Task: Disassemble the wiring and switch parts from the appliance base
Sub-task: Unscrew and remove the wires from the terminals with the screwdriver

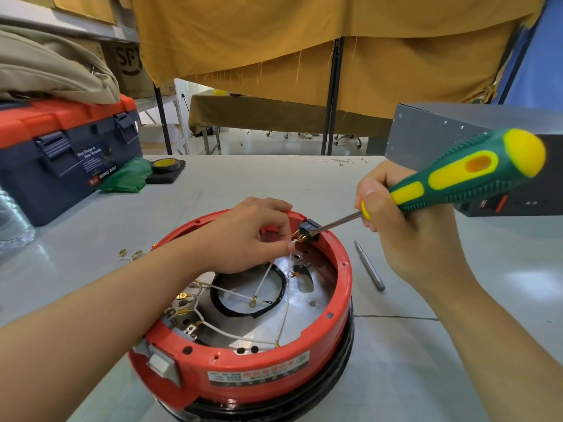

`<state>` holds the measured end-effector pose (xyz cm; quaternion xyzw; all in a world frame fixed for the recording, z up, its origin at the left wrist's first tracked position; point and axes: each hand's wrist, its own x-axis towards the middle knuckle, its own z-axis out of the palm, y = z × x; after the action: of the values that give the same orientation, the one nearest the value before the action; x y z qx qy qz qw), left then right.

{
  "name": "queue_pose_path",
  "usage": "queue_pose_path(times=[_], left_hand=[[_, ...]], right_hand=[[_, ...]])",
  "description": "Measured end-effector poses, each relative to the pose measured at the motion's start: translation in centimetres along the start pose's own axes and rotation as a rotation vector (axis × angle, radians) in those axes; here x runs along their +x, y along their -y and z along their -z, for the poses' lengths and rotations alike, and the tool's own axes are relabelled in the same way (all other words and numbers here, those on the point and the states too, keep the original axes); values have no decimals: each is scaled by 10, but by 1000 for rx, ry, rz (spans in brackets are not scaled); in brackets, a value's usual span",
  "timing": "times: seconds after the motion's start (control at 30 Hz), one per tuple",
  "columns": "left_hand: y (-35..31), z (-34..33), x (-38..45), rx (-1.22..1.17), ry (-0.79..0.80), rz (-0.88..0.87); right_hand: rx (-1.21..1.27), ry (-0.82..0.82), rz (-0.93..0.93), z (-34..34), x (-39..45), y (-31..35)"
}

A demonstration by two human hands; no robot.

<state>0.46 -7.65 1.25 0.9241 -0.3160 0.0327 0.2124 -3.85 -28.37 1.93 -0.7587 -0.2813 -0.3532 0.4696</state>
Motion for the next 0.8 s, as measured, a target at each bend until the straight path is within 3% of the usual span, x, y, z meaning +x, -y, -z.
queue_pose_path(times=[0.4, 0.8], left_hand=[[0, 0, 0, -2, 0, 14], [-1, 1, 1, 10, 9, 35]], right_hand=[[-7, 73, 55, -4, 0, 6], [267, -99, -191, -3, 6, -15]])
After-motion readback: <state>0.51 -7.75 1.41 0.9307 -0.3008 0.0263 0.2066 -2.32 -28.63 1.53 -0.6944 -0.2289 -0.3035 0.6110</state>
